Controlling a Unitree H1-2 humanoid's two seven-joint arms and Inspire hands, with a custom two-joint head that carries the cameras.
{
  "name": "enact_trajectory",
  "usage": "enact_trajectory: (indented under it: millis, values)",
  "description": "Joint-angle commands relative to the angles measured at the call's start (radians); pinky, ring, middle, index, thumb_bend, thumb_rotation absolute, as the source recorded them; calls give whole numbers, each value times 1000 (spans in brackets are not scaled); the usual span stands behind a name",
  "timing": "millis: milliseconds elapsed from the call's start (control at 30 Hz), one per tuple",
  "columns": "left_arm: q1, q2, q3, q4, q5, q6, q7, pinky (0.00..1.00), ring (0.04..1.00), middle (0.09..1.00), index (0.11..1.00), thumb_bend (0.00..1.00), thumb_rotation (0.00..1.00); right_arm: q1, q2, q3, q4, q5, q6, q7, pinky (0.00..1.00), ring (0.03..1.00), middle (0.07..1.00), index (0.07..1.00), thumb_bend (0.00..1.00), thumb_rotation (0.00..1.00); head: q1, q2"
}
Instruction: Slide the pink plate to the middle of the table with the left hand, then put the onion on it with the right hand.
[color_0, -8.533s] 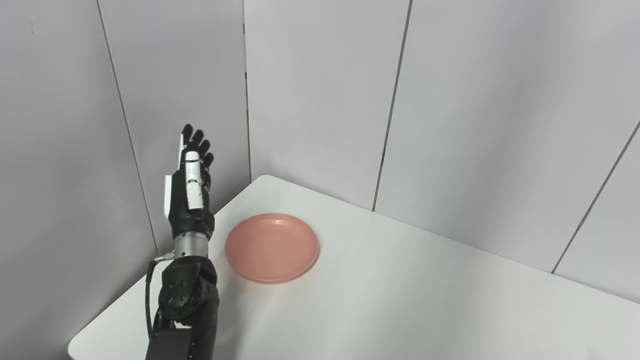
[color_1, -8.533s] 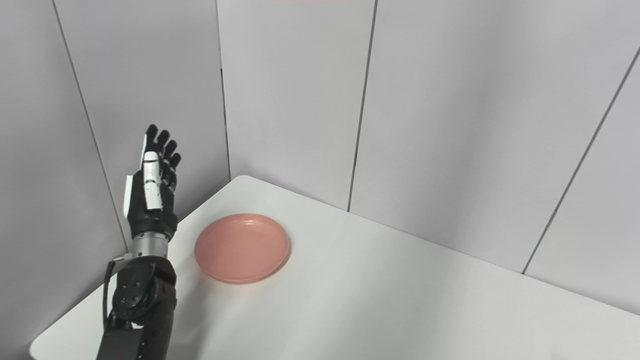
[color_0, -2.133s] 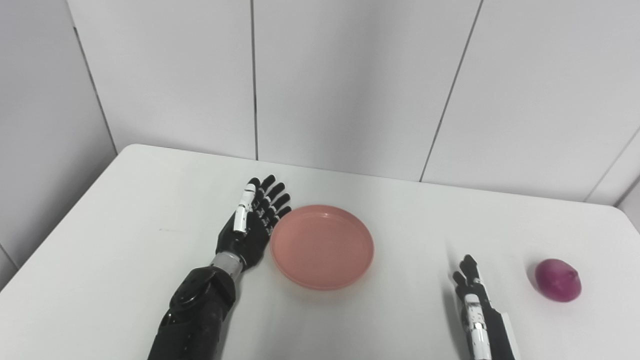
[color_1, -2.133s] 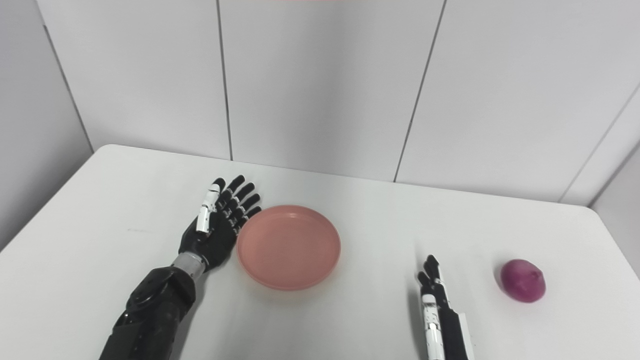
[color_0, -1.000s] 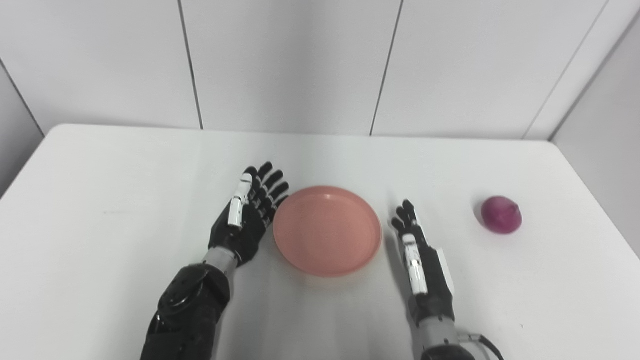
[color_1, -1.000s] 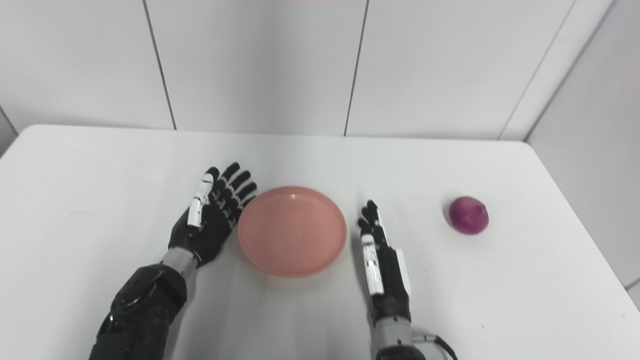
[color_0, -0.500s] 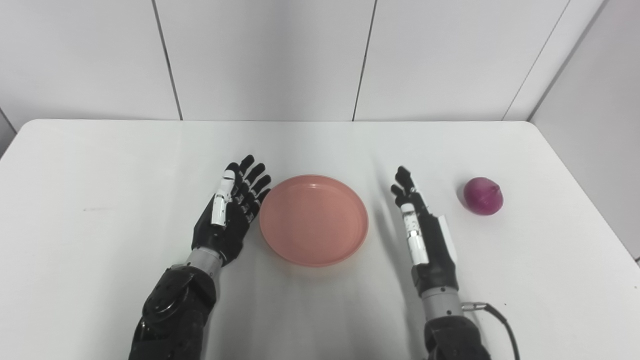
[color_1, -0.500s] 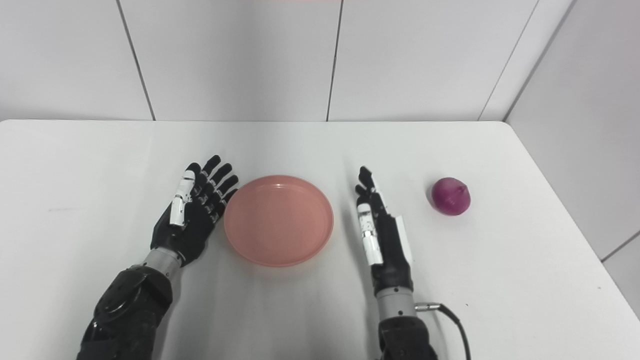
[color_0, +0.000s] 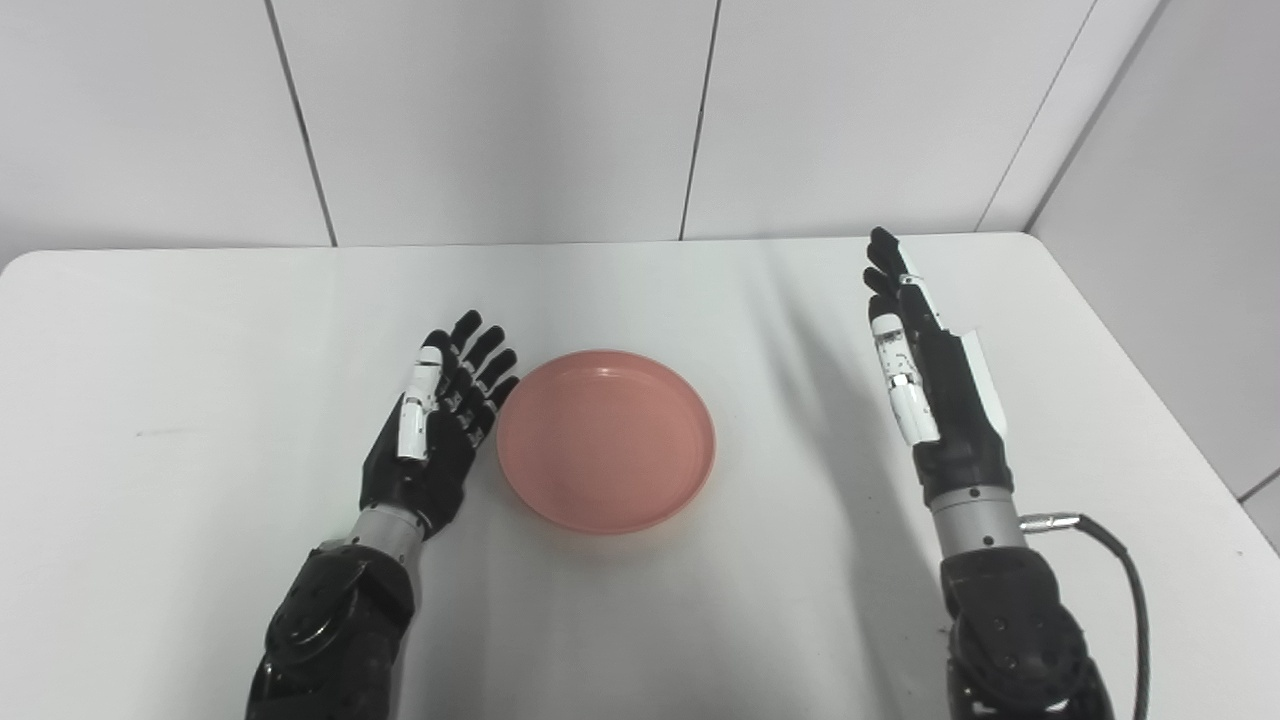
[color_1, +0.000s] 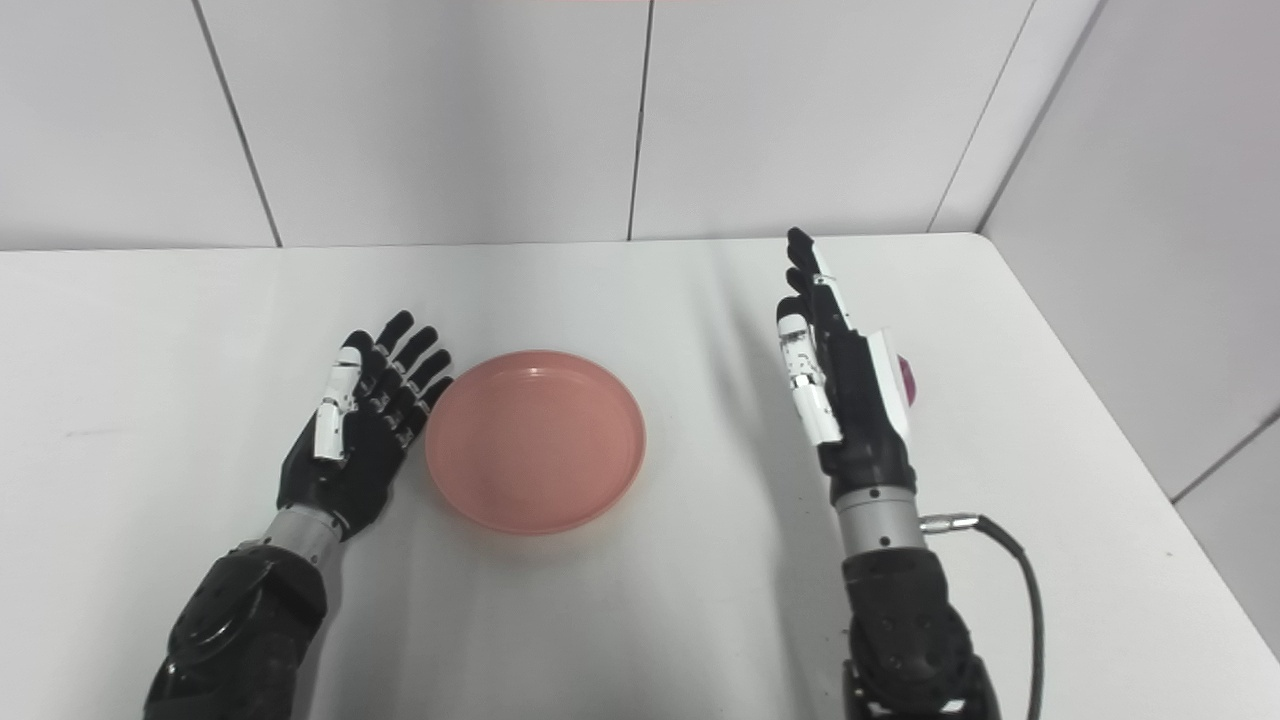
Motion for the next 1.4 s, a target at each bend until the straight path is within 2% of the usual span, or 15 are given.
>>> enact_trajectory:
  millis: [0, 67, 167, 200, 267, 300, 367, 400, 433, 600, 800, 1133, 1300, 1367]
  values:
    - [14, -4, -6, 20, 11, 1, -4, 938, 948, 958, 951, 462, 1000, -41, -55, -13, -42, -49, 3, 10, 904, 928, 946, 953, 424, 1000, -17, -2]
    - [17, -5, -8, 24, 14, -3, -3, 926, 938, 950, 944, 465, 1000, -49, -98, -10, -42, -115, 9, 16, 849, 904, 929, 935, 505, 1000, -23, -4]
    - [17, -5, -4, 32, 5, -7, -10, 919, 933, 948, 944, 462, 1000, -72, -160, -18, -45, -198, 29, 33, 832, 894, 915, 923, 602, 969, -48, -16]
    - [17, -5, -3, 35, 1, -9, -14, 928, 935, 949, 948, 459, 1000, -80, -173, -22, -46, -215, 35, 39, 815, 889, 914, 923, 676, 826, -48, -16]
    - [17, -2, 0, 39, -4, -10, -21, 937, 940, 954, 952, 459, 1000, -96, -195, -24, -51, -260, 55, 51, 796, 879, 907, 923, 751, 700, -54, -19]
    - [17, 0, 3, 44, -9, -11, -26, 946, 947, 961, 958, 459, 1000, -104, -208, -21, -53, -293, 71, 62, 785, 871, 900, 922, 810, 606, -65, -29]
    - [16, 3, 9, 54, -17, -13, -36, 950, 951, 965, 961, 459, 1000, -116, -233, -20, -54, -338, 105, 94, 780, 867, 896, 922, 837, 563, -71, -32]
    - [16, 5, 12, 60, -21, -15, -40, 953, 955, 968, 962, 457, 1000, -121, -246, -25, -53, -354, 119, 120, 772, 870, 905, 930, 884, 474, -71, -32]
    - [16, 5, 13, 63, -24, -17, -43, 955, 958, 970, 963, 455, 1000, -125, -251, -30, -53, -364, 127, 139, 770, 874, 910, 934, 905, 437, -71, -32]
    - [11, 8, 21, 84, -33, -23, -58, 961, 958, 973, 969, 451, 1000, -137, -283, -74, -14, -410, 132, 211, 740, 863, 908, 920, 997, 324, -93, -48]
    - [7, 11, 27, 100, -32, -27, -60, 949, 948, 966, 960, 451, 1000, -136, -301, -102, 69, -422, 130, 213, 754, 869, 908, 923, 1000, 317, -103, -57]
    - [8, 19, 31, 119, -39, -47, -87, 957, 954, 968, 964, 461, 1000, -127, -324, -78, 197, -446, 103, 156, 765, 875, 916, 923, 1000, 339, -110, -73]
    - [10, 19, 27, 121, -35, -51, -89, 957, 954, 969, 965, 459, 1000, -123, -327, -93, 251, -407, 125, 176, 778, 891, 939, 944, 1000, 349, -103, -77]
    - [11, 20, 25, 122, -35, -53, -92, 961, 957, 971, 965, 462, 1000, -121, -328, -96, 269, -390, 128, 184, 811, 908, 942, 948, 1000, 363, -101, -77]
